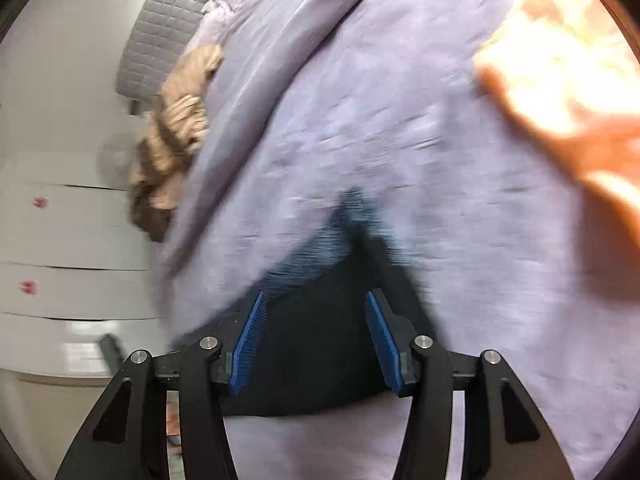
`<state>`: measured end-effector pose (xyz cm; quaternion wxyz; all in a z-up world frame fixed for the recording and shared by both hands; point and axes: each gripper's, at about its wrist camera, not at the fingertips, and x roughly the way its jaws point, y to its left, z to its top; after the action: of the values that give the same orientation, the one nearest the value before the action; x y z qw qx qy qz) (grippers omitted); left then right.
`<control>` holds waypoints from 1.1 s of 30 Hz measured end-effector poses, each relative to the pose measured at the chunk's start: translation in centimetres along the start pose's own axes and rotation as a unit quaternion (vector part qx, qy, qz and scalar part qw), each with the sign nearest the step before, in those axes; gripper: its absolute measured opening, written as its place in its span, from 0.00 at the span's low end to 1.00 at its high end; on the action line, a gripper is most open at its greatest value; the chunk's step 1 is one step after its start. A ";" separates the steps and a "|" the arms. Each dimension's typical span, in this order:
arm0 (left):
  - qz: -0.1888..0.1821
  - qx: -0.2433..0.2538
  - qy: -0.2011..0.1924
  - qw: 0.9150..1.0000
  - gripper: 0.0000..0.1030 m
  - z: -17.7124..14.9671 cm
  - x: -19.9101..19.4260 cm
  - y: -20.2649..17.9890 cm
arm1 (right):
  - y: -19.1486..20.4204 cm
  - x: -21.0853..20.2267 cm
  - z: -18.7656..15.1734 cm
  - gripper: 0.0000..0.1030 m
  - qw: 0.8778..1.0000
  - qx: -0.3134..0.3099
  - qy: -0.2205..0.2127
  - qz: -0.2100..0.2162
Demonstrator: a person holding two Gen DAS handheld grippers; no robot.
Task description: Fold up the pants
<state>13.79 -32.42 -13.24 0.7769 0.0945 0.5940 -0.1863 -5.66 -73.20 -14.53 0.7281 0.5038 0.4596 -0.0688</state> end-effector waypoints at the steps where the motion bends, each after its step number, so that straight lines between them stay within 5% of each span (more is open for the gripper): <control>1: 0.004 0.001 0.006 1.000 0.66 -0.6 0.2 0.0 | -0.7 -0.5 -0.4 0.55 1.000 -0.005 0.000 -0.027; 3: 0.012 0.004 0.022 1.000 0.66 -1.5 1.2 -0.4 | -1.6 0.2 -0.5 0.53 0.998 -0.010 0.029 -0.054; 4: 0.017 0.005 0.028 0.999 0.66 -1.8 1.5 -0.6 | -1.9 1.1 -0.3 0.28 0.997 -0.012 0.046 -0.063; 6: 0.018 0.003 0.022 1.000 0.66 -2.2 1.2 -0.8 | -1.5 1.6 -0.4 0.12 0.995 -0.036 0.053 -0.079; 9: 0.026 0.001 0.022 0.999 0.66 -2.1 0.7 -0.6 | -2.3 1.5 -0.4 0.14 0.990 -0.024 0.047 -0.129; 12: 0.036 0.010 -0.001 0.999 0.66 -0.9 -0.4 -0.3 | -2.6 0.3 -1.3 0.37 0.987 -0.020 0.030 -0.159; 14: 0.041 0.015 -0.012 0.999 0.68 0.1 -0.3 -0.5 | 0.3 -1.1 -1.7 0.37 0.987 -0.069 -0.006 -0.144; 16: 0.047 0.015 -0.009 0.999 0.83 0.9 1.1 -0.9 | 4.3 -0.5 -2.0 0.37 0.984 -0.136 -0.009 -0.112; 20: 0.078 0.023 -0.005 0.997 0.83 1.7 5.1 -2.2 | 10.0 6.3 -2.9 0.37 0.959 -0.248 0.054 -0.122; 24: 0.072 0.006 -0.016 0.997 0.83 3.1 7.0 -1.2 | 9.7 12.7 -2.0 0.30 0.948 -0.266 0.076 -0.156; 29: 0.082 -0.013 -0.015 0.996 0.83 4.7 5.5 1.9 | 7.6 10.9 0.8 0.29 0.959 -0.210 0.024 -0.188; 33: 0.090 0.004 -0.028 0.996 0.83 3.0 2.1 4.9 | 6.5 5.8 -0.5 0.34 0.981 -0.155 0.035 -0.112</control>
<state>18.87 -29.43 -14.78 0.8062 0.1456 0.5606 -0.1204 1.00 -67.59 -14.52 0.7682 0.3324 0.5438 -0.0604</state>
